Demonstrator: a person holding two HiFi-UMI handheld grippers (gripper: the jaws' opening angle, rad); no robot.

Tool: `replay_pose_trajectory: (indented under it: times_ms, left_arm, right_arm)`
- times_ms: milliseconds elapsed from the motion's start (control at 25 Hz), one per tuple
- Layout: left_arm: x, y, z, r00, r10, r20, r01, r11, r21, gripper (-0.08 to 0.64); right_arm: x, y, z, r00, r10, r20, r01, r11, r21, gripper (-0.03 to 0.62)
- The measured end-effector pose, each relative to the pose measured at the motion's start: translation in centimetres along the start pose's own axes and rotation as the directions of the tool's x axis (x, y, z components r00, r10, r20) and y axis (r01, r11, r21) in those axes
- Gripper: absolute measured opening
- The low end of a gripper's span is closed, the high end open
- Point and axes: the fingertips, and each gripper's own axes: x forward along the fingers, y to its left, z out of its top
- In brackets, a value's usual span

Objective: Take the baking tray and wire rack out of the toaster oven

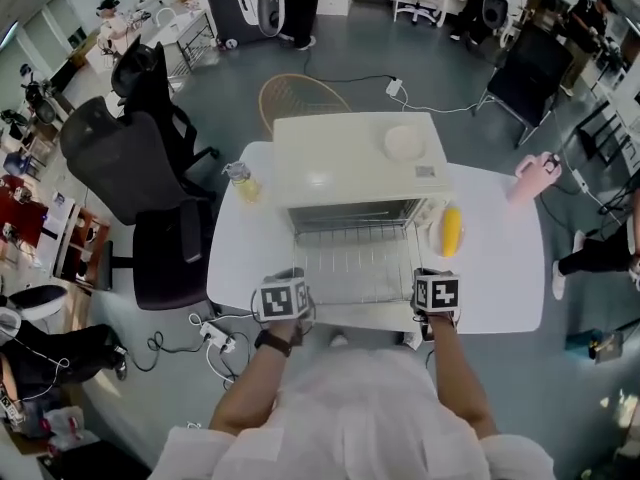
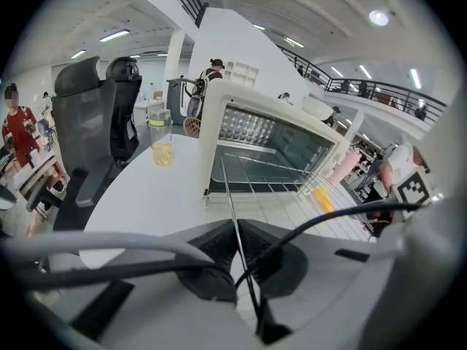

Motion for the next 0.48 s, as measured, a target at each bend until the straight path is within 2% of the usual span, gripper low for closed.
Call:
replay_pose_trajectory:
  times_ms: [280,480]
  left_arm:
    - [0.1,-2.8,-1.8,0.999,-0.028,-0.015,0.027,0.999,-0.026,0.009]
    - [1.3,-6.9,-2.5,0.999,-0.038,-0.037,0.038,0.999,0.004,0.009]
  right_arm:
    - [-1.2,-2.3,-1.8,1.000,-0.009,0.027,0.009,1.000,0.004,0.005]
    - [-2.3,-6.4,-2.9,0.999,-0.022,0.031,0.022,1.000,0.013,0.005]
